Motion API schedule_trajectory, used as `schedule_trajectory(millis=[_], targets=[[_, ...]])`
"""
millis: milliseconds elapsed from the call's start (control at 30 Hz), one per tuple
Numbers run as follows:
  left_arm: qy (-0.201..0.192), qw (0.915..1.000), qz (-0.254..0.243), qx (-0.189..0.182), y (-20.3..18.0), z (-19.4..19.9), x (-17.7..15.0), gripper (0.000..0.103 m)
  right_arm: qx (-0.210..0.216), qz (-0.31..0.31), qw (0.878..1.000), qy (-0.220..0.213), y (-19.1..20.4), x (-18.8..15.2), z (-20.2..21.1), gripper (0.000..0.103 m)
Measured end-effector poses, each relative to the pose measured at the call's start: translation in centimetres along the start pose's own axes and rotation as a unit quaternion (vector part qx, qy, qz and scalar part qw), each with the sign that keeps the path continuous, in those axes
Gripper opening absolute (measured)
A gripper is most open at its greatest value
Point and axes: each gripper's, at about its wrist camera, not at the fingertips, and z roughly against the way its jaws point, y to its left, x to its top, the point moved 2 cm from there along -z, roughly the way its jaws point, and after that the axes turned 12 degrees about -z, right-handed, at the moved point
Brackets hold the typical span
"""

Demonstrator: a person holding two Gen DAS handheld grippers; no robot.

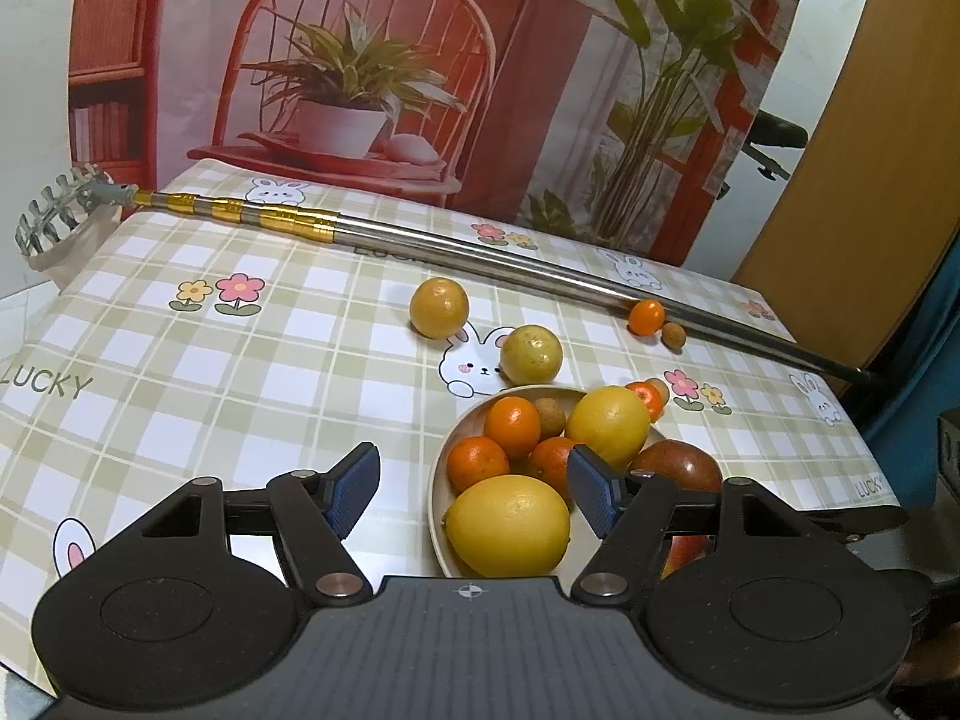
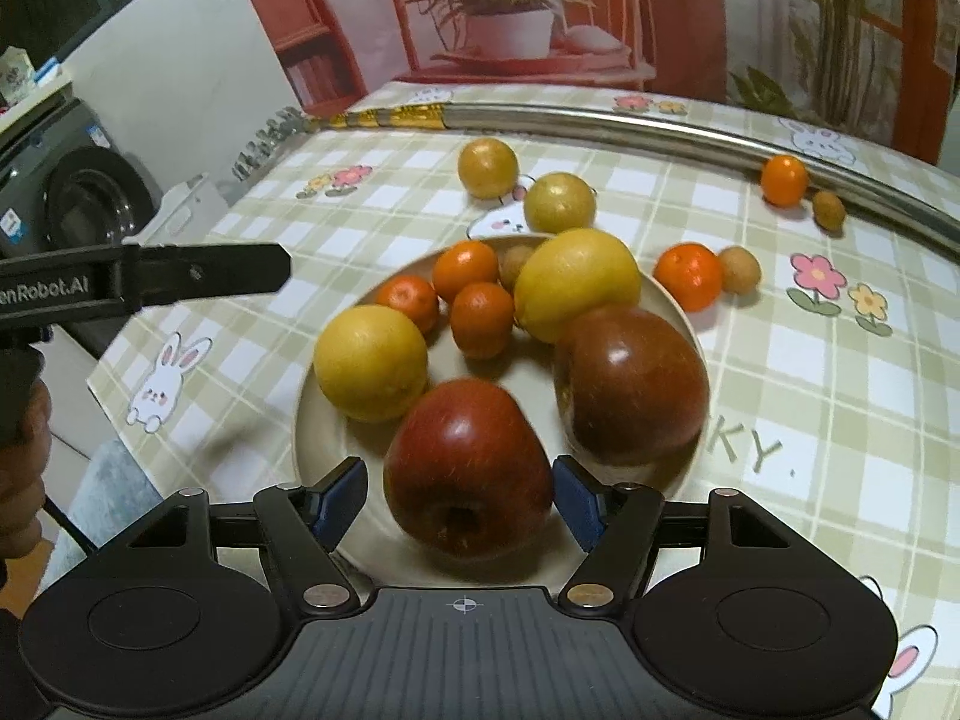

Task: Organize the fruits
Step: 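Move both tools back toward the loose fruit, left tool toward a tangerine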

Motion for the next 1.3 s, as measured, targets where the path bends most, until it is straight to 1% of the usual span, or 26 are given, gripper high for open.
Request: schedule_trajectory(millis=[133,400,600,700,767,833,1000,1067,1200,1300], targets=[[0.002,1.0,0.001,0.001,0.0,-0.1,0.0,0.072,0.0,-0.005,1.0,-0.017,-0.3,0.0,0.8,0.064],[-0.003,1.0,0.006,0.002,0.3,0.0,0.4,0.072,0.016,-0.006,0.996,-0.092,-0.9,2.0,4.1,0.062],[-0.016,0.9997,-0.009,0.014,0.9,0.4,1.8,0.072,0.002,-0.017,0.99,-0.139,-2.8,4.1,6.3,0.062],[-0.025,0.9996,-0.015,0.007,0.9,0.6,3.0,0.072,-0.008,-0.03,0.986,-0.162,-4.4,5.3,7.5,0.062],[-0.03,0.9991,-0.03,0.002,0.3,0.5,4.1,0.072,-0.015,-0.035,0.983,-0.178,-5.4,6.0,8.2,0.062],[-0.034,0.9983,-0.046,-0.003,-0.6,0.3,5.1,0.072,-0.024,-0.037,0.981,-0.191,-6.2,6.8,8.8,0.062],[-0.035,0.9958,-0.079,-0.032,-3.3,-1.3,7.2,0.071,-0.037,-0.04,0.975,-0.215,-8.1,8.4,9.7,0.06],[-0.027,0.9945,-0.092,-0.043,-4.6,-2.6,7.9,0.071,-0.044,-0.041,0.974,-0.218,-8.8,8.9,9.6,0.056],[0.008,0.9916,-0.111,-0.066,-6.6,-6.0,8.8,0.07,-0.057,-0.049,0.974,-0.214,-10.4,9.4,9.1,0.052],[0.039,0.9875,-0.118,-0.096,-8.2,-9.1,9.2,0.064,-0.059,-0.058,0.974,-0.212,-11.6,9.3,8.5,0.05]])
